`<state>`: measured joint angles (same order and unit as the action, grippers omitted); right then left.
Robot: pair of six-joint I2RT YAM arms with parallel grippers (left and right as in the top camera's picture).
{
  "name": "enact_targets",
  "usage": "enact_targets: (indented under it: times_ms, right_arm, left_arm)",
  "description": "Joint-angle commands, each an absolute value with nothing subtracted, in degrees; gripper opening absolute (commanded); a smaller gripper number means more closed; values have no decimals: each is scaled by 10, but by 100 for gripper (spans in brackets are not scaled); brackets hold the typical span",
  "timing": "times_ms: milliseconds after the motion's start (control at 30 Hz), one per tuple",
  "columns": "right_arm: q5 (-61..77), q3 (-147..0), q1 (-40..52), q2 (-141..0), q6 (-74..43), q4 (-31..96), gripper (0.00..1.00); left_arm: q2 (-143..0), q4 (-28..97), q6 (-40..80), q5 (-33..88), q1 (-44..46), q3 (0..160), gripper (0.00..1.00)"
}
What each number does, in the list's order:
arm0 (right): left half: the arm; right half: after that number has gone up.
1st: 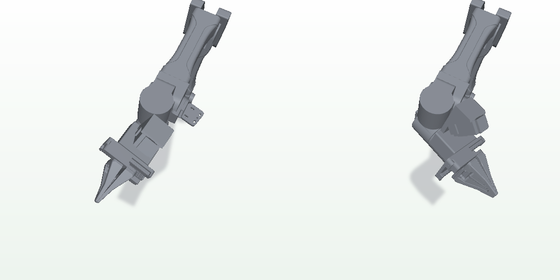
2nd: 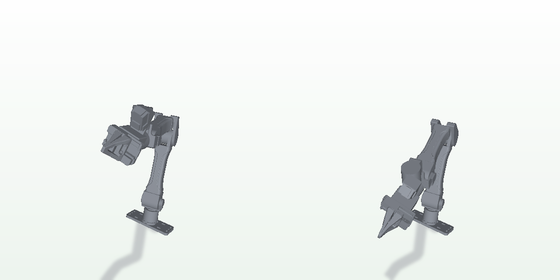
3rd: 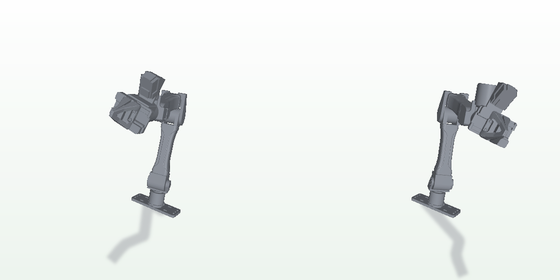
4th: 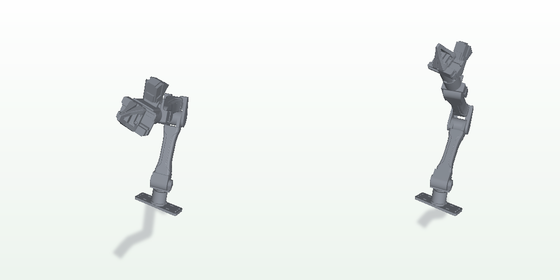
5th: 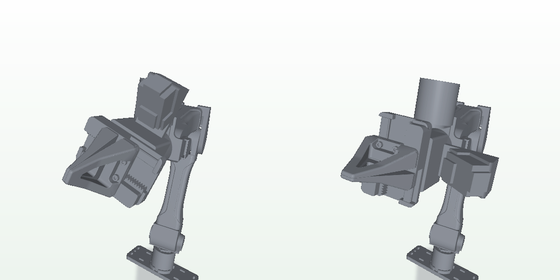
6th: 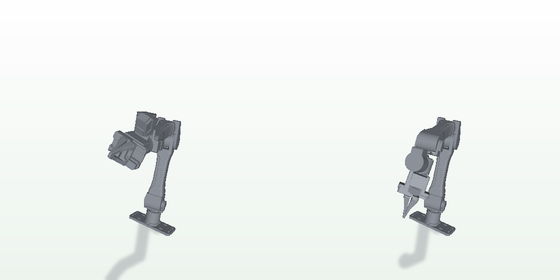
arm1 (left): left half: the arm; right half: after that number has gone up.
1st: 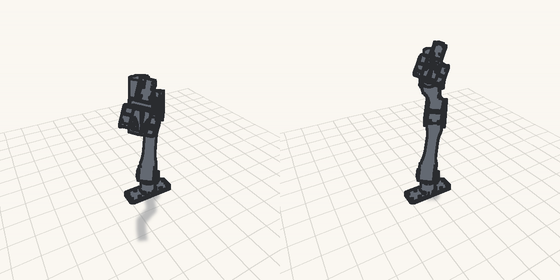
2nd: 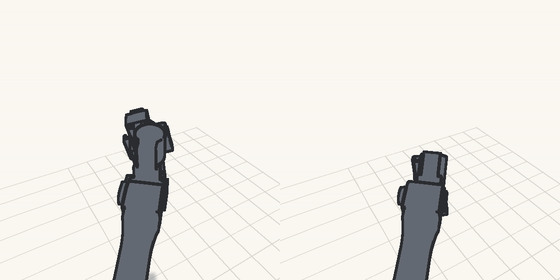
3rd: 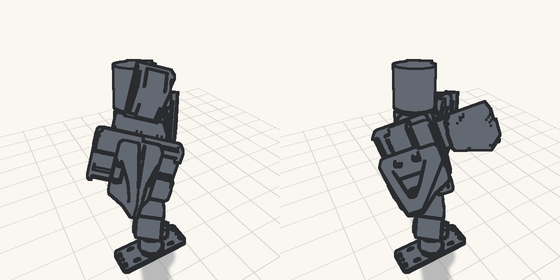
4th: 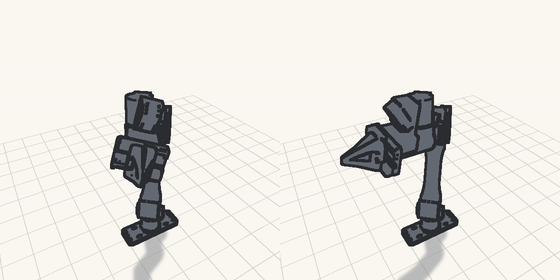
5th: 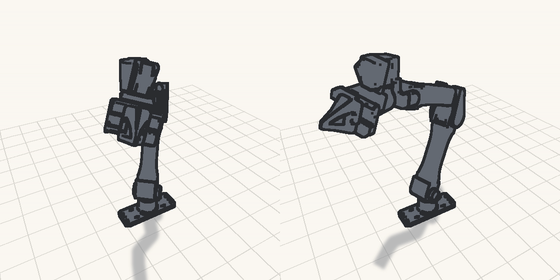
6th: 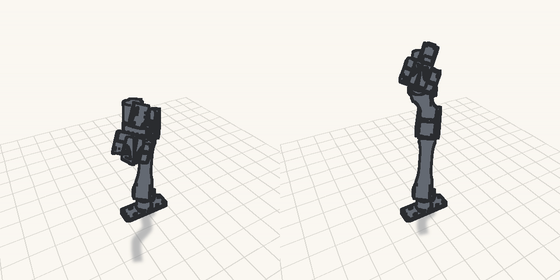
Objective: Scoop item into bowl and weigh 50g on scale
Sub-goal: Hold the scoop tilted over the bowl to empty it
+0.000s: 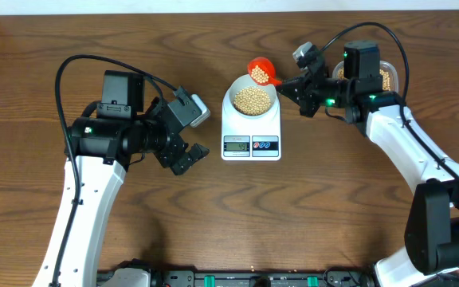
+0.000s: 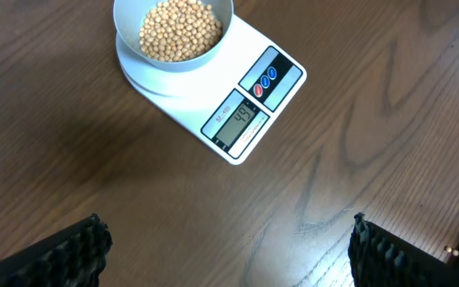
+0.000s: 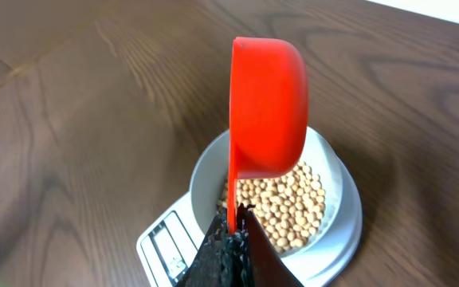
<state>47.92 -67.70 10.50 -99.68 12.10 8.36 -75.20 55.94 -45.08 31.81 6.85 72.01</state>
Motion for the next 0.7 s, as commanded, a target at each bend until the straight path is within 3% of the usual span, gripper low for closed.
enact_targets:
  times_ms: [0, 667]
  right_arm:
    - [536, -675, 101, -986, 108, 75, 1]
    - [481, -674, 102, -992, 76, 78, 1]
  left_arm:
    - [-745, 561, -458, 323, 67, 726, 98]
    - [-745, 561, -458, 323, 67, 726, 98]
